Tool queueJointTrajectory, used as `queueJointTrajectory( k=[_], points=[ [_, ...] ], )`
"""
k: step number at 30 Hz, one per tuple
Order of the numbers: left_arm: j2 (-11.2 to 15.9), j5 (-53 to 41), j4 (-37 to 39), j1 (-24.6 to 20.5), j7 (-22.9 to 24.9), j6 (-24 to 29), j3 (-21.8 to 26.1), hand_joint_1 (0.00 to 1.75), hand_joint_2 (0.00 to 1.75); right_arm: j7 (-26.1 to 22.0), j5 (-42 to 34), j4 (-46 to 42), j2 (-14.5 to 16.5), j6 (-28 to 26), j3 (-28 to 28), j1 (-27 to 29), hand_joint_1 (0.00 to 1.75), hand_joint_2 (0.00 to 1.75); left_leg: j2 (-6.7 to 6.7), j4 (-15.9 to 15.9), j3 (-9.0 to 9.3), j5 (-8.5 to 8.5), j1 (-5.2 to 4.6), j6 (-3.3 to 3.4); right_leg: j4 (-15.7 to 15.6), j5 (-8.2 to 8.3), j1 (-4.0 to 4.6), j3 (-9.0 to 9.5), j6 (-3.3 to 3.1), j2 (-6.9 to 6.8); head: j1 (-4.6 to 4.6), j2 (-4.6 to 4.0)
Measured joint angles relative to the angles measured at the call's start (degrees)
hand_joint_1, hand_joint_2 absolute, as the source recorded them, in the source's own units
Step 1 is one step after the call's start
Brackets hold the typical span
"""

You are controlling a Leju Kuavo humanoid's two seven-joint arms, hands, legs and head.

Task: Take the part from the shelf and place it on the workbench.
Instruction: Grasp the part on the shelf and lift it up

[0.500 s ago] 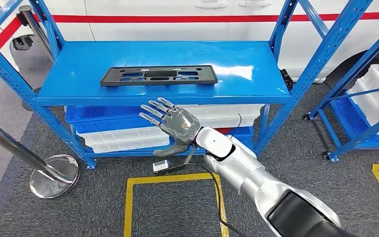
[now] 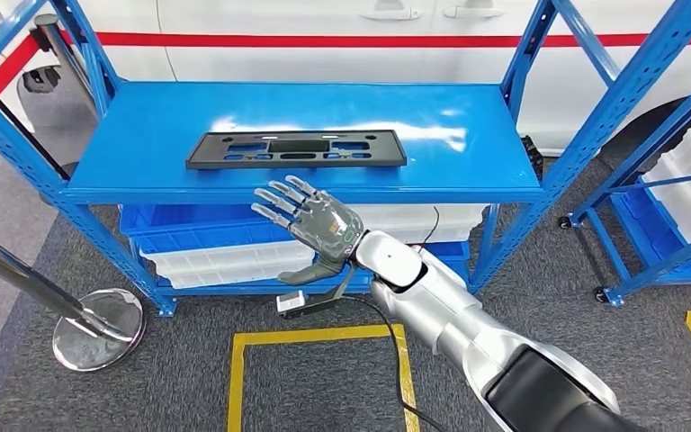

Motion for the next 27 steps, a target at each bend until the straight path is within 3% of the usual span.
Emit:
queueJointTrajectory(
  k=[2, 3, 5, 6, 7, 8, 10, 12, 15, 17, 20, 22, 23, 24, 27],
  points=[
    [0.01, -0.09, 0.0, 0.01, -0.02, 0.01, 0.0, 0.0, 0.0, 0.42, -0.13, 0.04, 0.01, 0.42, -0.01, -0.43, 0.0, 0.0, -0.08, -0.2, 0.74, -0.41, 0.04, 0.66, 2.68, -1.24, -0.25, -1.24, 0.56, 0.05, 0.01, 0.0],
    [0.01, -0.12, 0.0, -0.03, -0.04, 0.02, 0.0, 0.0, 0.0, 0.62, -0.24, 0.09, 0.01, 0.65, -0.02, -0.65, 0.0, 0.0, -0.09, -0.27, 1.09, -0.69, 0.03, 0.89, 5.69, -2.35, -0.4, -2.96, 0.79, 0.07, 0.01, 0.0],
    [0.03, -0.11, 0.0, -0.08, -0.06, 0.04, 0.0, 0.0, 0.0, 0.84, -0.51, 0.36, -0.04, 1.04, -0.03, -0.89, 0.0, 0.0, -0.09, -0.28, 1.77, -1.4, -0.08, 1.12, 13.65, -4.63, -0.54, -8.11, 1.02, 0.04, 0.01, 0.0],
    [0.04, -0.09, 0.0, -0.05, -0.06, 0.05, 0.0, 0.0, 0.0, 0.9, -0.66, 0.56, -0.1, 1.2, -0.03, -0.86, 0.0, 0.0, -0.12, -0.28, 2.22, -1.8, -0.15, 1.16, 16.19, -4.88, -0.58, -10.22, 1.03, 0.05, 0.01, 0.0],
    [0.06, -0.05, 0.0, -0.01, -0.06, 0.07, 0.0, 0.0, 0.0, 0.92, -0.79, 0.79, -0.15, 1.32, -0.04, -0.84, 0.0, 0.0, -0.19, -0.28, 2.79, -2.24, -0.24, 1.18, 16.76, -4.13, -0.59, -11.43, 0.92, 0.05, 0.01, 0.0],
    [0.07, -0.01, 0.0, 0.02, -0.06, 0.07, 0.0, 0.0, 0.0, 0.92, -0.91, 1.02, -0.19, 1.4, -0.05, -0.9, 0.0, 0.0, -0.26, -0.28, 3.5, -2.73, -0.35, 1.18, 14.94, -2.25, -0.58, -11.43, 0.66, 0.05, 0.01, 0.0],
    [0.03, 0.12, 0.02, 0.06, -0.06, 0.08, 0.0, 0.0, 0.0, 0.93, -1.06, 1.4, -0.21, 1.5, -0.1, -1.21, 0.0, 0.0, -0.38, -0.37, 4.95, -3.81, -0.52, 1.06, 7.07, 3.37, -0.28, -9.14, -0.26, 0.07, 0.01, 0.0],
    [-0.04, 0.25, 0.07, -0.02, -0.05, 0.1, 0.01, 0.0, 0.0, 0.91, -1.18, 1.88, -0.16, 1.72, -0.14, -1.69, 0.0, 0.0, -0.48, -0.61, 5.81, -4.7, -0.5, 0.61, 1.34, 5.73, 0.35, -7.17, -1.11, 0.03, 0.03, 0.0],
    [-0.06, 0.34, 0.11, -0.1, 0.0, 0.15, 0.02, 0.0, 0.0, 0.87, -1.27, 2.49, 0.09, 1.94, -0.27, -2.15, 0.0, 0.0, -0.41, -0.29, 6.75, -4.99, -0.33, -0.53, -0.95, 5.1, 0.73, -5.41, -1.9, 0.03, 0.17, 0.0],
    [-0.06, 0.34, 0.11, -0.09, 0.02, 0.16, 0.02, 0.0, 0.0, 0.85, -1.31, 2.79, 0.39, 1.94, -0.35, -2.59, 0.0, 0.0, -0.22, 2.47, 6.19, -5.19, -0.22, -1.05, -1.59, 4.56, 0.47, -3.54, -2.35, 0.02, 0.18, 0.0],
    [-0.05, 0.34, 0.11, -0.14, 0.03, 0.19, 0.0, 0.0, 0.0, 0.83, -1.34, 3.19, 0.81, 1.95, -0.4, -3.06, 0.0, 0.0, -0.11, 12.22, 0.02, -7.95, -0.04, -1.64, -1.73, 2.97, 0.41, -1.4, -2.64, 0.0, 0.16, 0.0],
    [-0.05, 0.36, 0.11, 0.12, 0.03, 0.19, 0.01, 0.0, 0.0, 0.77, -1.33, 3.55, 0.92, 1.96, -0.4, -2.92, 0.0, 0.0, -0.1, 14.89, -3.59, -10.17, 0.02, -1.95, -1.7, 1.54, 0.39, 0.25, -2.6, 0.04, 0.16, 0.0],
    [-0.03, 0.37, 0.11, 0.23, 0.03, 0.19, 0.02, 0.0, 0.0, 0.74, -1.32, 3.71, 0.98, 1.96, -0.4, -2.88, 0.0, 0.0, -0.07, 13.57, -4.24, -9.89, 0.04, -1.97, -1.65, 0.73, 0.36, 1.25, -2.51, 0.08, 0.16, 0.0],
    [0.02, 0.37, 0.11, 0.29, 0.03, 0.19, 0.02, 0.0, 0.0, 0.72, -1.32, 3.84, 1.04, 1.96, -0.4, -2.88, 0.0, 0.0, -0.03, 10.76, -4.19, -8.17, 0.06, -1.93, -1.58, -0.12, 0.32, 2.3, -2.4, 0.11, 0.16, 0.0],
    [0.19, 0.38, 0.14, 0.37, 0.03, 0.16, 0.02, 0.0, 0.0, 0.67, -1.3, 4.2, 1.32, 2.08, -0.41, -2.96, 0.0, 0.0, 0.27, 1.32, -3.22, 1.53, -0.12, -1.32, -1.23, -2.65, 0.39, 4.45, -1.71, 0.1, 0.19, 0.0]
  ],
)
